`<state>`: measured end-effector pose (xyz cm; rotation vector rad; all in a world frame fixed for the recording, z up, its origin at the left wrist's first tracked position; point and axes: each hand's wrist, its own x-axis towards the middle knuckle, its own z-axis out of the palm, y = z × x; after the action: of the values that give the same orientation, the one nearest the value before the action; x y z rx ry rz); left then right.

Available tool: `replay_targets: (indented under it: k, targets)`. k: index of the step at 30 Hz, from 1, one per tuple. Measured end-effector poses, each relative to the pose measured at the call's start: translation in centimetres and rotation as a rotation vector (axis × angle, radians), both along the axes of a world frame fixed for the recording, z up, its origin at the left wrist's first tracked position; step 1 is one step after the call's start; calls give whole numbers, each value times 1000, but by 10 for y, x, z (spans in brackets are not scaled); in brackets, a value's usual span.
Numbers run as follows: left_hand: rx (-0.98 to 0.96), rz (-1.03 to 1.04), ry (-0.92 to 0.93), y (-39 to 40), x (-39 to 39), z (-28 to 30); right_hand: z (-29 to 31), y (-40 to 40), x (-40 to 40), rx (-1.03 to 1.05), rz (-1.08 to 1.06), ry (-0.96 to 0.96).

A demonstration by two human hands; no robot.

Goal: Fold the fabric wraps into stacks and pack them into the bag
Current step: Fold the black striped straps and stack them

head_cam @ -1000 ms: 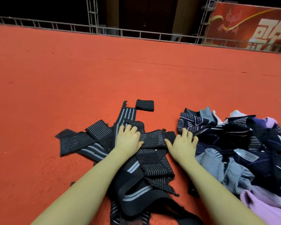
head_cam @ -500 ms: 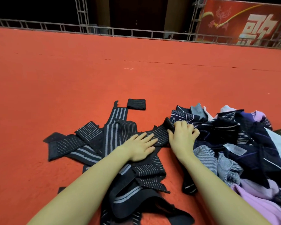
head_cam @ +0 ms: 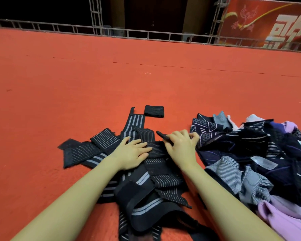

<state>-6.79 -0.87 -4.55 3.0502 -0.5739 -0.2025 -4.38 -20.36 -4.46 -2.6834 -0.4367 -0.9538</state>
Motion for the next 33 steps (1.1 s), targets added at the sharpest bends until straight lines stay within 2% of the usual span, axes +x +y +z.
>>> replay_targets:
  k: [1, 4, 6, 9, 11, 13, 14, 17, 21, 24, 30, 33]
  targets:
    - [0, 5, -11, 3, -1, -1, -1, 6, -1, -51, 23, 34]
    - [24, -15, -121, 7, -4, -3, -3, 21, -4, -277, 131, 324]
    - [-26, -40, -247, 7, -3, -6, -5, 19, -5, -319, 226, 406]
    - [-83, -43, -509, 4, -2, -11, -7, 6, -3, -246, 305, 348]
    - [-91, 54, -575, -6, 0, -11, -10, -1, -4, -135, 229, 199]
    - [-123, 150, -483, -21, -2, -4, -11, -7, -3, -30, 63, 108]
    - [-110, 212, -419, -28, -2, -1, -11, -8, -2, -24, -19, 126]
    - [-15, 358, -327, -45, -2, 3, -18, -12, -1, -72, -162, 327]
    - [28, 462, -263, -61, 0, 3, -25, -13, -5, -84, -159, 377]
    - [-10, 563, -243, -68, -4, -2, -25, -13, -7, -52, -169, 405]
    - [-108, 613, -233, -72, -10, -8, -30, -11, -14, 38, -105, 285]
    - [-102, 559, -294, -73, -14, -12, -33, -11, -18, 26, -86, 211]
